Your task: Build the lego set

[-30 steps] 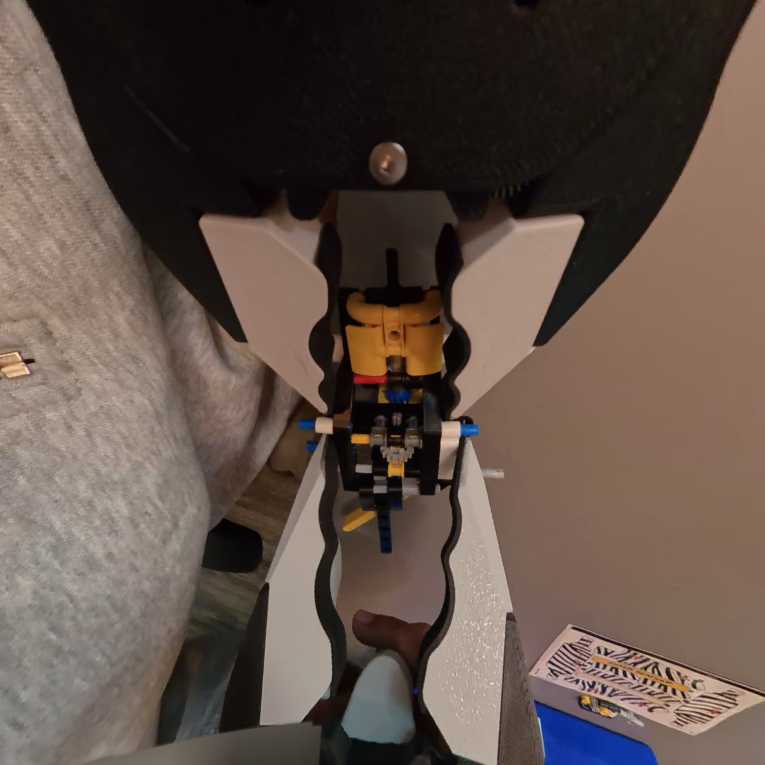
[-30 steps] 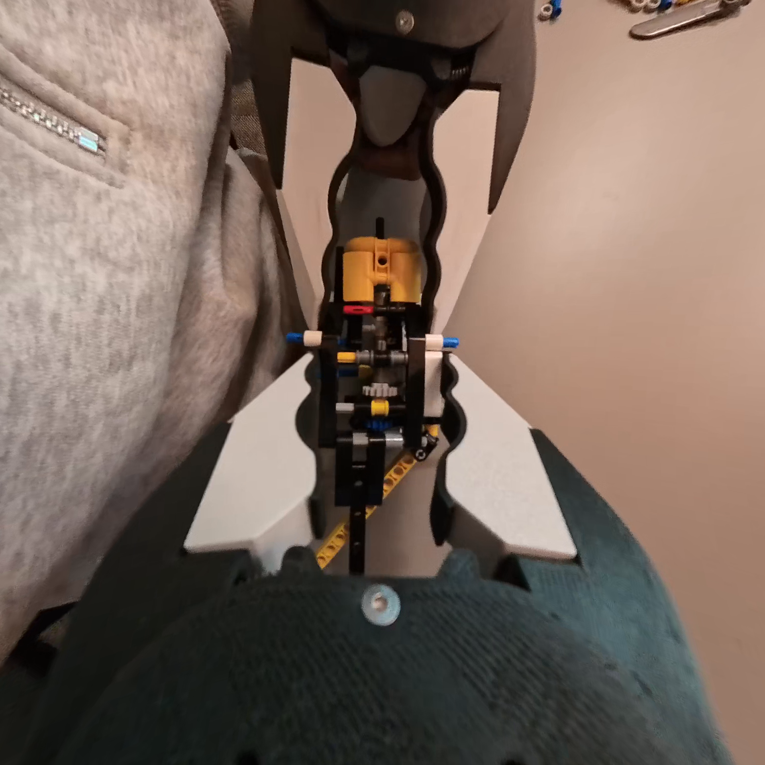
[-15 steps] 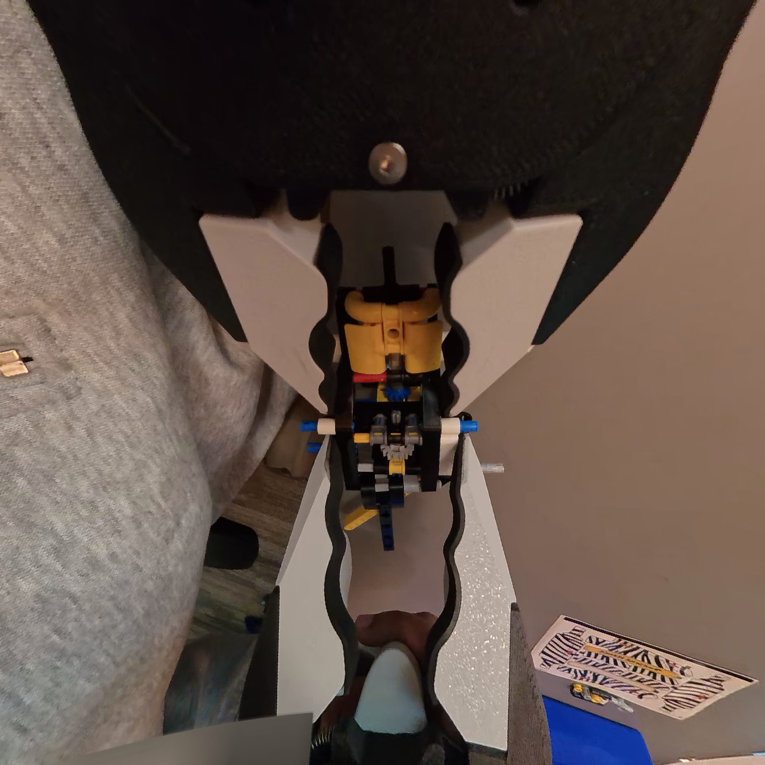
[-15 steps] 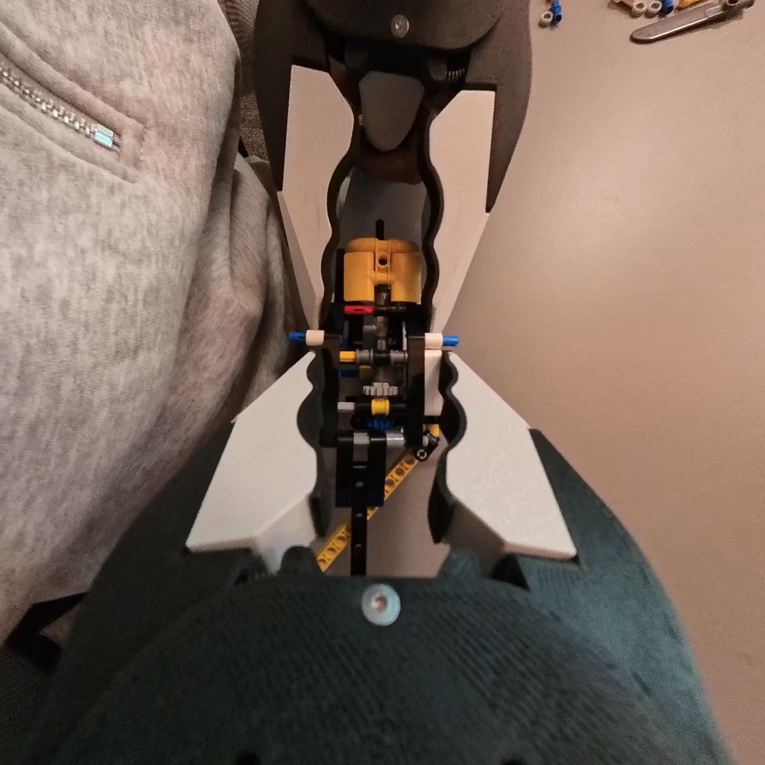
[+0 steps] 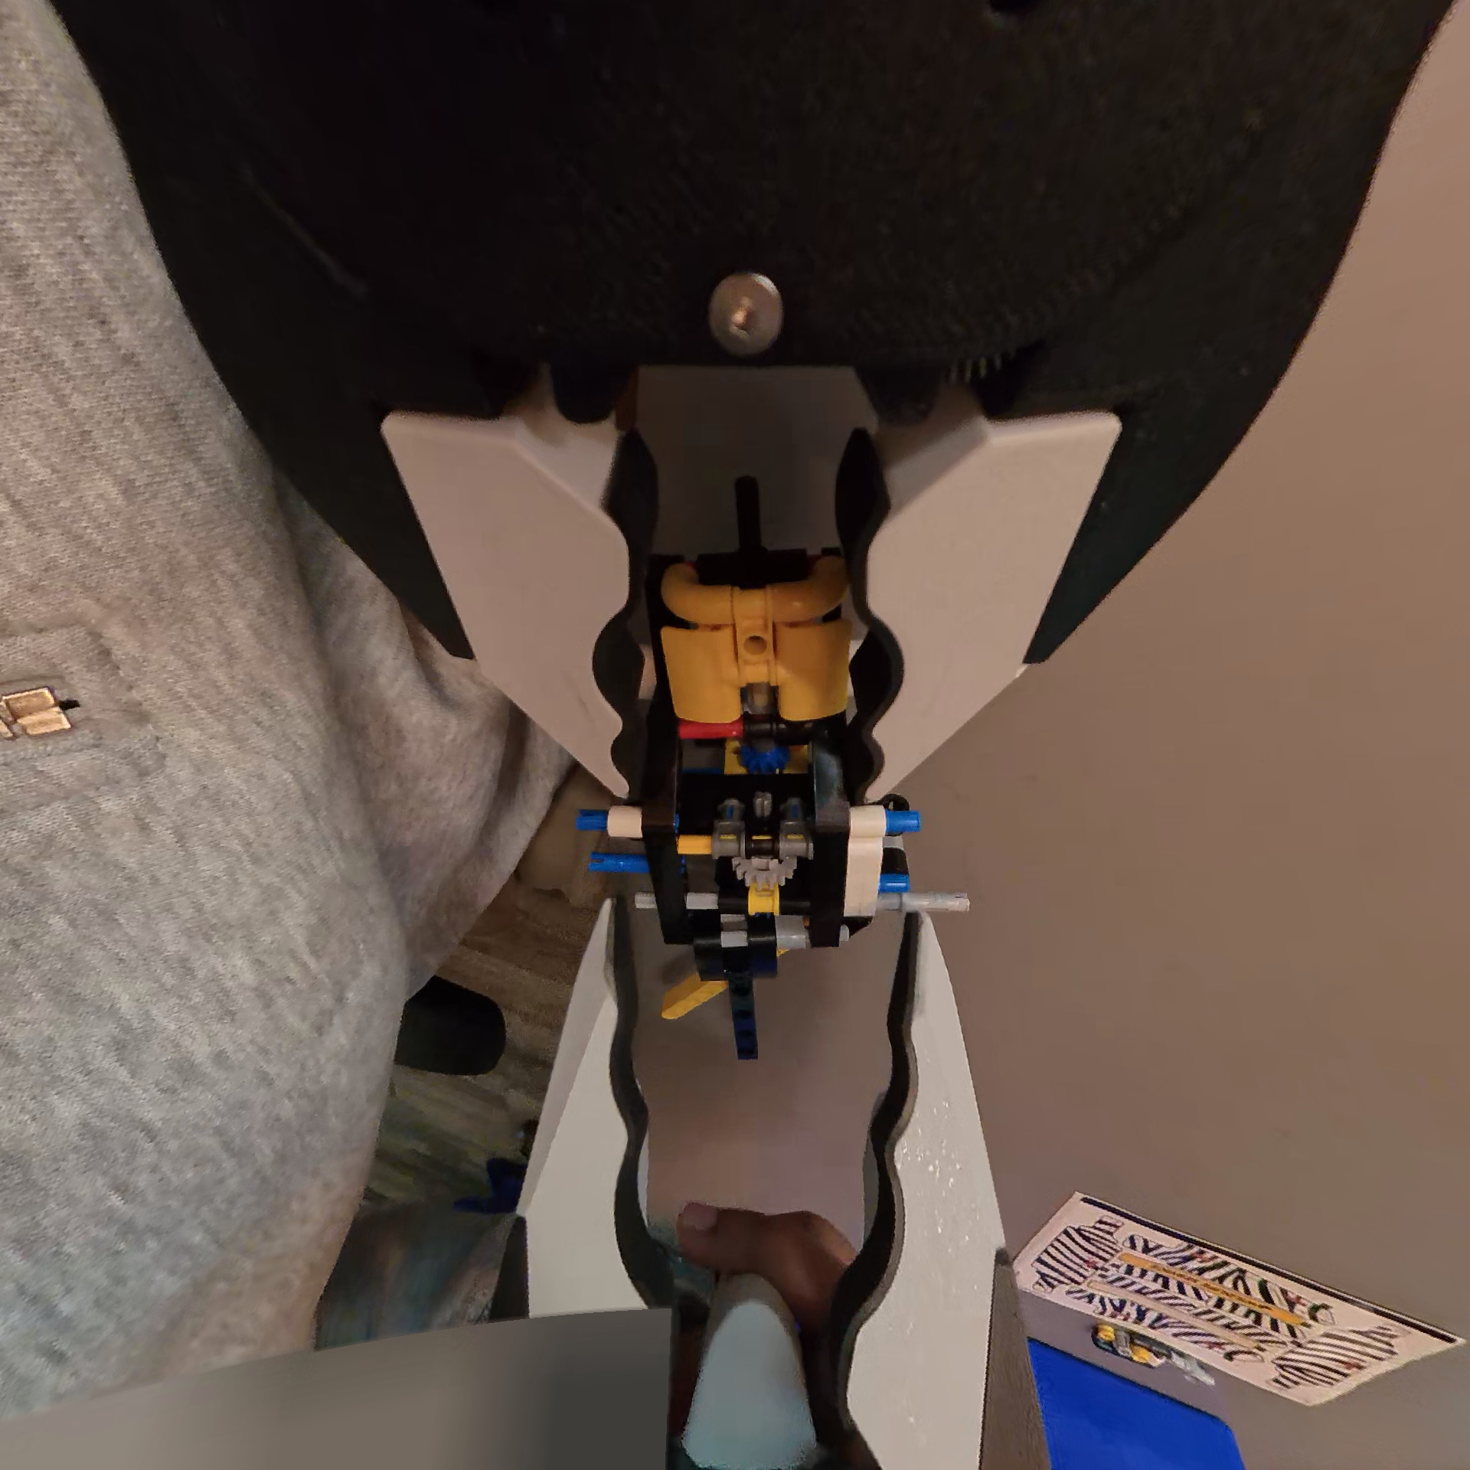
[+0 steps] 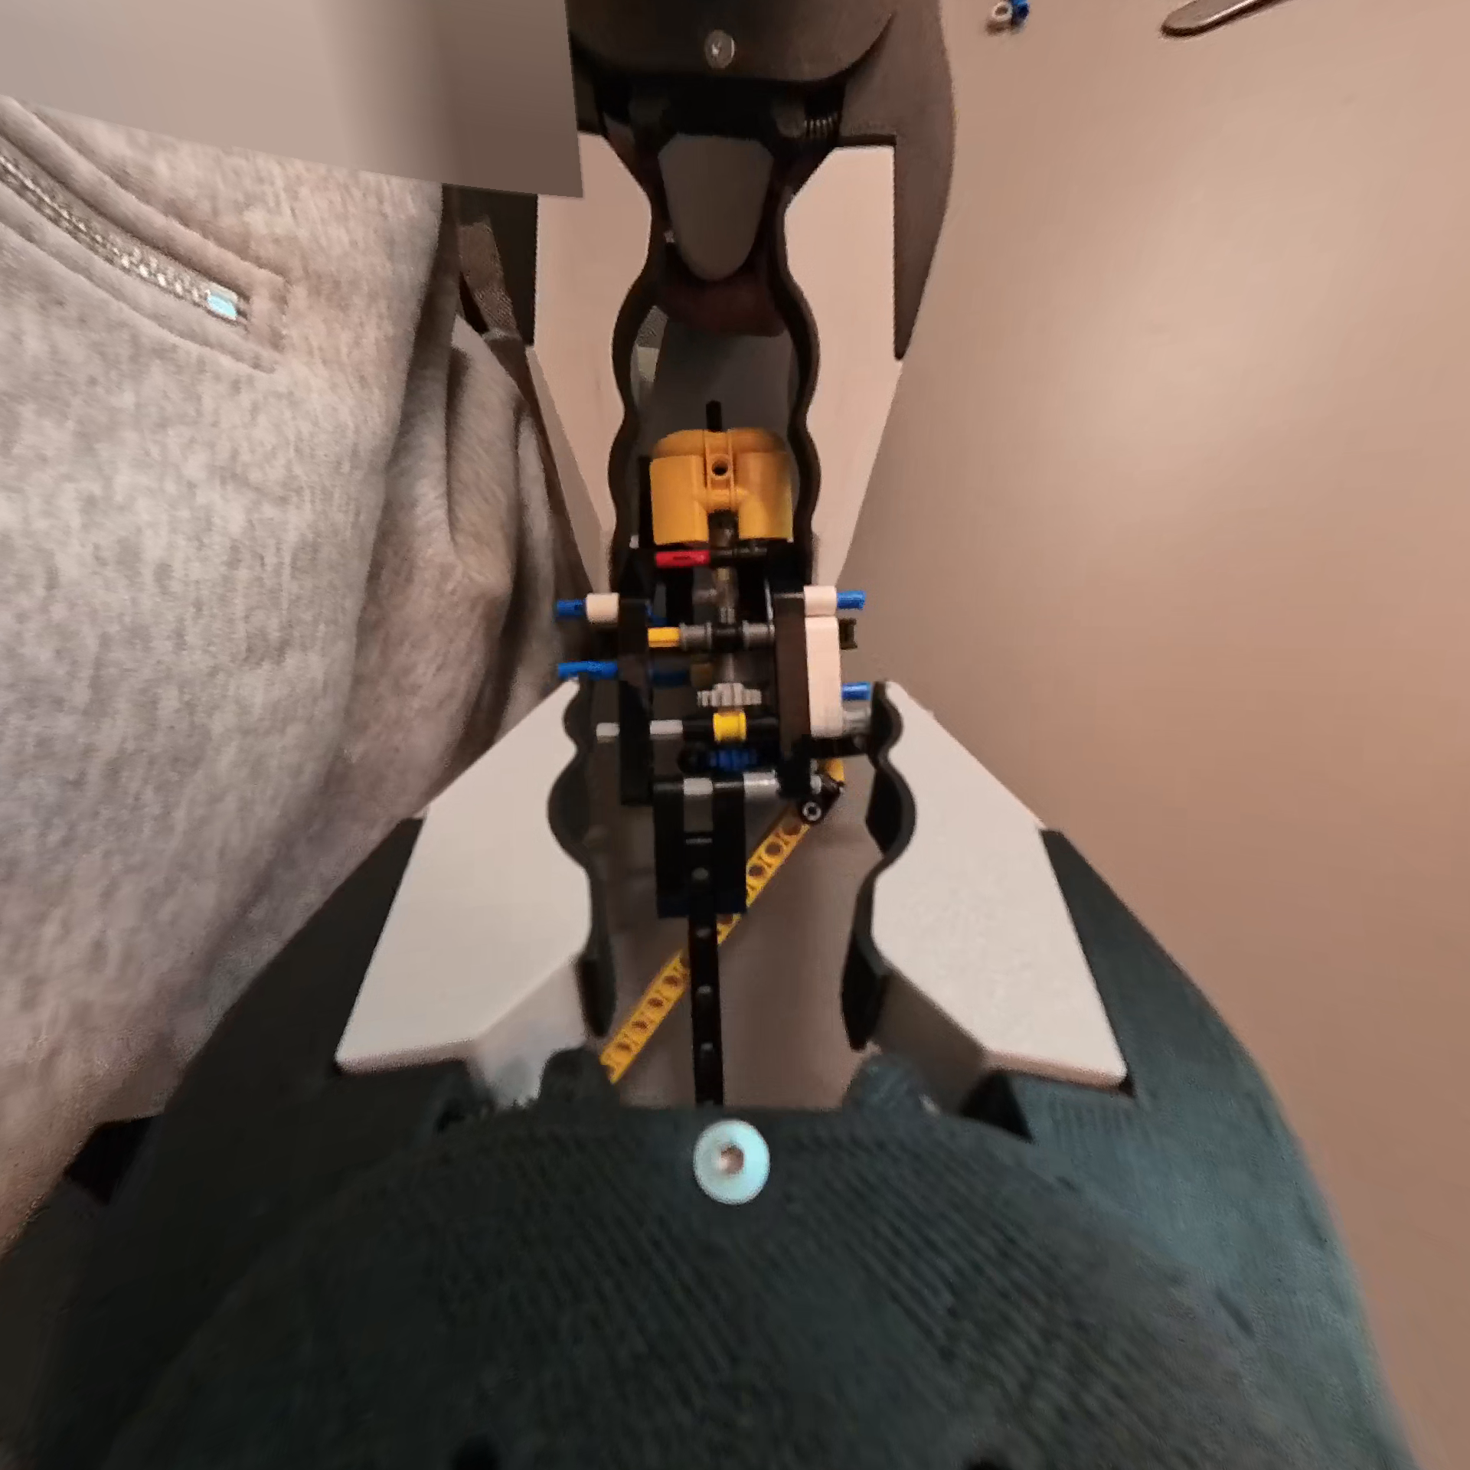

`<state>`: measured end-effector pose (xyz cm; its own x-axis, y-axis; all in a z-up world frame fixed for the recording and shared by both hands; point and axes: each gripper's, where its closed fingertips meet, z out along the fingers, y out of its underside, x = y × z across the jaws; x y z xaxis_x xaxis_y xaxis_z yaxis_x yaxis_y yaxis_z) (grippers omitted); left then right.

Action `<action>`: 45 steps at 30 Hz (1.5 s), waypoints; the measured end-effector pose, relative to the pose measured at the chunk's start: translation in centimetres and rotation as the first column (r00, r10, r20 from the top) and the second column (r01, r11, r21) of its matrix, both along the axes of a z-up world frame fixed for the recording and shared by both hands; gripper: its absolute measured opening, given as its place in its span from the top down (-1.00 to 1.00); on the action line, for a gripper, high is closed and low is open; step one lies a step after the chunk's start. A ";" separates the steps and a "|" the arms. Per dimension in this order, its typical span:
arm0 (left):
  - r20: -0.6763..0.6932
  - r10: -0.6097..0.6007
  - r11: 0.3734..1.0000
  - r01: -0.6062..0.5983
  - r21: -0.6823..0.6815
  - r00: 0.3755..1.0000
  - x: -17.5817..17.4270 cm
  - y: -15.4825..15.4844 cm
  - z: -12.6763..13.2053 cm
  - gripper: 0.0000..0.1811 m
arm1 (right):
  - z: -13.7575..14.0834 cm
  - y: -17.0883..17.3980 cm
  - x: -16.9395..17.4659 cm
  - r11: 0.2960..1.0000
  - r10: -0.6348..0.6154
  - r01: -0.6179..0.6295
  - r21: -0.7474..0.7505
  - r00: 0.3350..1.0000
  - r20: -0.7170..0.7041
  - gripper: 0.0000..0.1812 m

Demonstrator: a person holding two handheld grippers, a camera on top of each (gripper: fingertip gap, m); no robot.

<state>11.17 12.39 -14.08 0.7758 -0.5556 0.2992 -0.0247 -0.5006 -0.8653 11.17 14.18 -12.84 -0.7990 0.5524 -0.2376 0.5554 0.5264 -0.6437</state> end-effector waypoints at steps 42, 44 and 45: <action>-0.001 0.028 1.000 -0.028 -0.013 1.000 -0.3 0.3 0.1 0.46 | -0.8 0.3 -0.1 0.995 0.027 -0.032 0.095 0.998 0.053 0.42; 0.000 0.027 1.000 -0.027 -0.015 1.000 -0.3 0.3 0.1 0.46 | -0.8 0.3 -0.1 0.995 0.028 -0.032 0.095 0.998 0.049 0.42; 0.003 0.030 0.999 -0.030 -0.015 1.000 -0.3 0.3 0.1 0.47 | -0.8 0.3 -0.1 0.995 0.027 -0.031 0.093 0.998 0.051 0.42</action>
<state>10.89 12.72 -13.94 0.7907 -0.5277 0.3103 -0.0066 -0.5142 -0.8577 11.02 14.47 -13.65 -0.8036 0.5508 -0.2257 0.5690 0.5995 -0.5629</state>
